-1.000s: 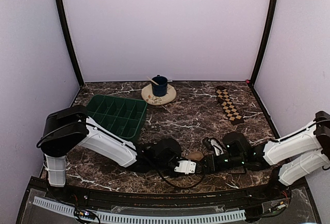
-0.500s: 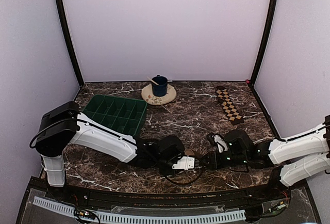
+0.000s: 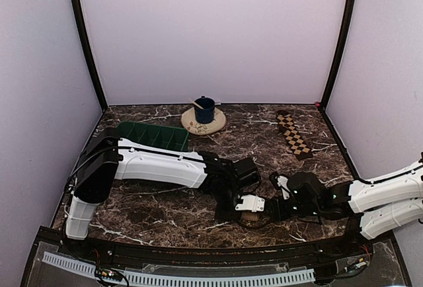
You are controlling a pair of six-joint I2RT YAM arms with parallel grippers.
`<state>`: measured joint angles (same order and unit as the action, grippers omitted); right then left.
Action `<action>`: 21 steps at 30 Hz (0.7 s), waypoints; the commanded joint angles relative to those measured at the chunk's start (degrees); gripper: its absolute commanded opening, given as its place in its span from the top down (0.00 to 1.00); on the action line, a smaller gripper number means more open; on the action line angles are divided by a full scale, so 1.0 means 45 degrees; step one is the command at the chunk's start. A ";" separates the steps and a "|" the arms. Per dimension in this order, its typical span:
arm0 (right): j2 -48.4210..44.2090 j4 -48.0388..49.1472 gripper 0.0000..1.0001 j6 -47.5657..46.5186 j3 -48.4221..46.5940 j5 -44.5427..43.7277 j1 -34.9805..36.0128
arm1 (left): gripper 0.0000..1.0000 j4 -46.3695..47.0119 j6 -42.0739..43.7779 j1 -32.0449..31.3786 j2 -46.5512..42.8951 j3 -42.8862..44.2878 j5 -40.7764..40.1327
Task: Roll the socks
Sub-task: Roll the sock at the center of the board.
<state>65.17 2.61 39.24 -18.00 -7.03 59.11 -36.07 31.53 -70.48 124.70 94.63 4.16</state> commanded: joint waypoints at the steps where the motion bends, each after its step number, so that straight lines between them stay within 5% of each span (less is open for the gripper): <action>1: -0.0053 -0.0555 0.60 -0.0141 -0.0021 -0.1610 0.0698 | 1.00 -0.3564 -0.0542 0.0137 0.1344 0.0829 0.2494; 21: -0.0710 -0.2086 0.61 0.1353 -0.0309 -0.4433 0.3340 | 1.00 -0.5078 -0.1167 0.1424 0.2456 0.1840 0.4969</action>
<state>62.33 -4.27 43.20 -18.00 -23.66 71.37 -51.16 27.16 -63.92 131.63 104.64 26.70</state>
